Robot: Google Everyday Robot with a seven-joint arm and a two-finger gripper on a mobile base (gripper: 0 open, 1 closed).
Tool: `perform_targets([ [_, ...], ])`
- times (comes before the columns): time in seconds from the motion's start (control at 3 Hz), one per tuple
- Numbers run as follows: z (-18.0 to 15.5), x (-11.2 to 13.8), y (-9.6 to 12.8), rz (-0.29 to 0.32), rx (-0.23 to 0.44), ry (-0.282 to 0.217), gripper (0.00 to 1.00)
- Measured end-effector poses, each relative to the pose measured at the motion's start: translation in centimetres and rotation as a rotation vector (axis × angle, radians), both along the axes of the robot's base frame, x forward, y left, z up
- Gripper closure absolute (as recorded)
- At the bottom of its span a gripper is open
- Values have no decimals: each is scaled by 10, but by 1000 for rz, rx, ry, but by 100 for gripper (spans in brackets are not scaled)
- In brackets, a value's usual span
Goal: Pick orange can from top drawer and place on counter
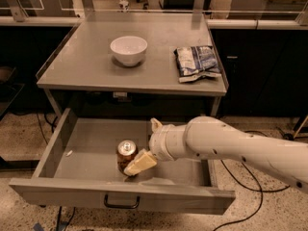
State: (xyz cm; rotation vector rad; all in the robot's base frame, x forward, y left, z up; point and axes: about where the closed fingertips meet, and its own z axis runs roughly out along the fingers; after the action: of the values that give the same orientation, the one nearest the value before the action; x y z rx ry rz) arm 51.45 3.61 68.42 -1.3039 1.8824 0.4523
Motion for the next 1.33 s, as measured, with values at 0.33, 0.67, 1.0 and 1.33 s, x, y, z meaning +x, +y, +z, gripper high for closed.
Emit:
perform_targets([
  [0.33,-22,-2,25,-2,28,-17,0],
  [0.67,-22,-2,25,-2,28,-17,0],
  [1.0,-22,-2,25,-2,28,-17,18],
  [1.33,-22,-2,25,-2,28,-17,43],
])
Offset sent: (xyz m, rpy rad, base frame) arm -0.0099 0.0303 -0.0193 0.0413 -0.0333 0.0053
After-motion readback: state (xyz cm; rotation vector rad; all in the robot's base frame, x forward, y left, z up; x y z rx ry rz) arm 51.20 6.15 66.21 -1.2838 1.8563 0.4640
